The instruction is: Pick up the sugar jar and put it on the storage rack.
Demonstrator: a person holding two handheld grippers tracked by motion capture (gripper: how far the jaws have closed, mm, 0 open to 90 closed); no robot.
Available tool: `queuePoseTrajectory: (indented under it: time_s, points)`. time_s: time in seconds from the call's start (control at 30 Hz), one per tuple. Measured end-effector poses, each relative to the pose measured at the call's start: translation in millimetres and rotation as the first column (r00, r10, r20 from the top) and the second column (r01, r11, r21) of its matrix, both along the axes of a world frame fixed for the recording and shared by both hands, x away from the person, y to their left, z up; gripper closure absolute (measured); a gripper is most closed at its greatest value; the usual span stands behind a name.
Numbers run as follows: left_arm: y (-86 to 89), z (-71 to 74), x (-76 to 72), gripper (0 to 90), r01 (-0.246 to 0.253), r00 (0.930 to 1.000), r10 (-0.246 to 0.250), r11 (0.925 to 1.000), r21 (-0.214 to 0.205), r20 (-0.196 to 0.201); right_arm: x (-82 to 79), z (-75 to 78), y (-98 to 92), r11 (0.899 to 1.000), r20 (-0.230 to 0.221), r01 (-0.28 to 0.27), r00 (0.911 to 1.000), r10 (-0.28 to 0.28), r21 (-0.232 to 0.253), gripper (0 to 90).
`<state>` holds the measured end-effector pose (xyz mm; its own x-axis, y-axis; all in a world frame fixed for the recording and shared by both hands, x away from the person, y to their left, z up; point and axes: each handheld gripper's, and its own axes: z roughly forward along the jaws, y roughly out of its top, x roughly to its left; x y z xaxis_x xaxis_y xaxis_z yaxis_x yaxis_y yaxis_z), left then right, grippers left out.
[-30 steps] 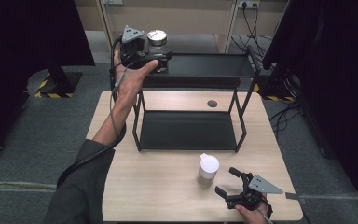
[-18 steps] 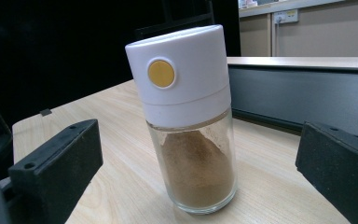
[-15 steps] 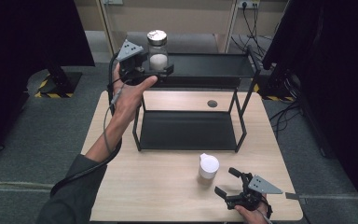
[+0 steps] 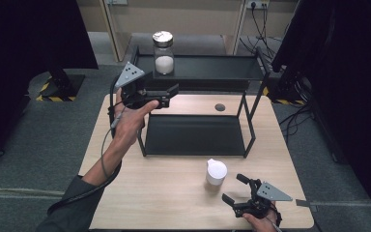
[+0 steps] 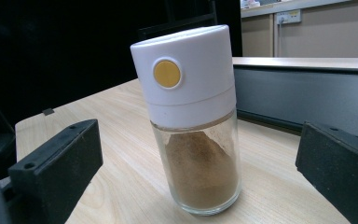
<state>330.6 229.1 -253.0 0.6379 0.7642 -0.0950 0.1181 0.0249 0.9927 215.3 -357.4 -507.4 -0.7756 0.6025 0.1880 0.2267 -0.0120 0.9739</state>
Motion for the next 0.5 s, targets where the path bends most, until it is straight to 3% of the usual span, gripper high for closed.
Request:
queuePoseTrajectory:
  time_s: [0.5]
  points:
    - [10.0,-35.4,-21.7,0.5,0.065,0.9977,-0.065,0.9978,-0.011,0.018,-0.1,0.2,0.1,1.0,0.0,-0.001,1.0,0.001,-0.001,0.7]
